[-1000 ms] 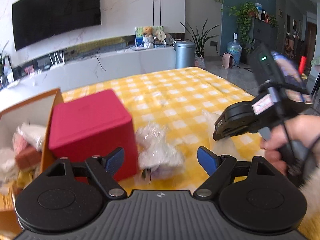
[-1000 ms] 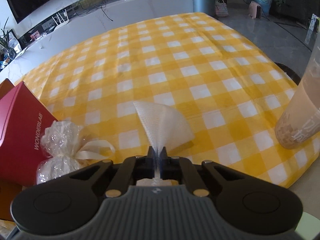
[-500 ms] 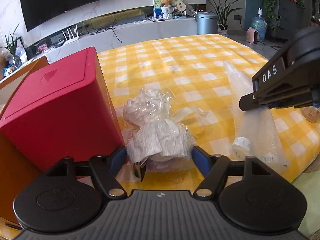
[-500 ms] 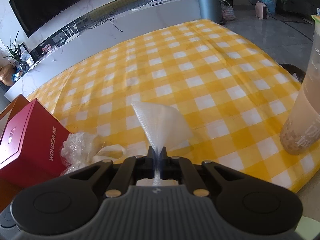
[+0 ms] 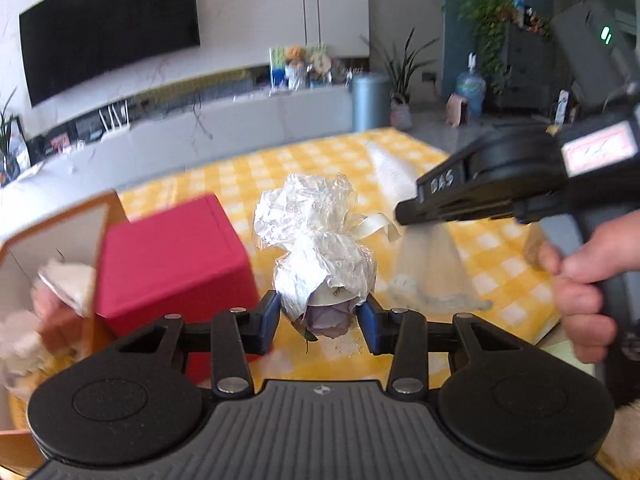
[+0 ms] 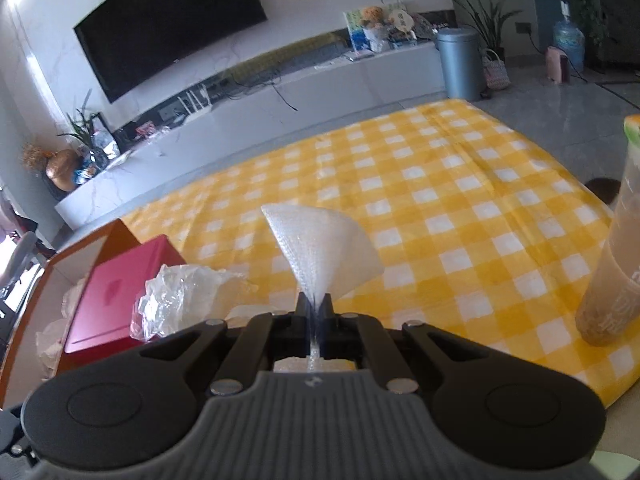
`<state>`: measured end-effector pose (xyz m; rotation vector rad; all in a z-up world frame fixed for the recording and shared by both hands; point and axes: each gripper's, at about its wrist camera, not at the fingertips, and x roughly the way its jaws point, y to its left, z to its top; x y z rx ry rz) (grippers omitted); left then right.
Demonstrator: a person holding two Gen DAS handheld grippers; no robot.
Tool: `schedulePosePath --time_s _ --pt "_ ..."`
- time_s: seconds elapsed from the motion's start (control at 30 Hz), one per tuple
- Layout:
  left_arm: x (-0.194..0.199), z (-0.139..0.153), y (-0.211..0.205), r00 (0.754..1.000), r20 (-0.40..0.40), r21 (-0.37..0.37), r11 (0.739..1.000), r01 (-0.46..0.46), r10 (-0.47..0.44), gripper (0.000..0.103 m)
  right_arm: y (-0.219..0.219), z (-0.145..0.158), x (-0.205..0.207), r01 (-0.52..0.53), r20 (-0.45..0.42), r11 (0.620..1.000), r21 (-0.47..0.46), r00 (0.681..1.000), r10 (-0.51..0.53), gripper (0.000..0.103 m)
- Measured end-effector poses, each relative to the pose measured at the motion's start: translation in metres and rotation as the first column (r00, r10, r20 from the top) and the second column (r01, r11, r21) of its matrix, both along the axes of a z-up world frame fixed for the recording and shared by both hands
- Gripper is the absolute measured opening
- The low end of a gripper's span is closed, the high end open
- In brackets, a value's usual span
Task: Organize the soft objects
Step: 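Carry the wrapped bundle in the left gripper while right carries the mesh bag into the box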
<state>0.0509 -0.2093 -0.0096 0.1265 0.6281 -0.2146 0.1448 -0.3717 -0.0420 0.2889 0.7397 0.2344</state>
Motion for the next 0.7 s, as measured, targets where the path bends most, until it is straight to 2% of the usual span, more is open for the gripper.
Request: schedulePosePath --time_s 0.17,0.3,0.4,0.47,0.53,0.7 --pt "-0.024 0.046 0.064 0.997 0.052 -0.084 0.995 -0.055 0.060 0.048 0.031 0.029 -0.018 -0.107 0.080 0.993 0.045 0.991 0.103 0.000" --pt "-0.037 0.064 0.134 0.973 0.089 -0.079 0.975 -0.206 0.213 0.048 0.068 0.047 -0.032 -0.197 0.118 0.978 0.065 0.975 0.189 0.000" --pt "-0.041 0.060 0.194 0.956 0.042 -0.186 0.943 -0.276 0.289 0.048 0.098 0.058 -0.043 -0.265 0.131 0.960 0.094 0.959 0.252 0.000" --pt "-0.041 0.049 0.230 0.942 -0.004 -0.263 0.908 -0.326 0.336 0.048 0.122 0.066 -0.047 -0.308 0.145 0.946 0.101 0.945 0.293 0.000" --pt "-0.034 0.038 0.255 0.927 -0.043 -0.296 0.882 -0.368 0.372 0.048 0.147 0.073 -0.050 -0.347 0.155 0.933 0.097 0.931 0.330 0.000" --pt "-0.023 0.016 0.274 0.933 -0.112 -0.298 0.884 -0.359 0.341 0.048 0.211 0.078 -0.040 -0.401 0.156 0.914 0.060 0.908 0.388 0.000"
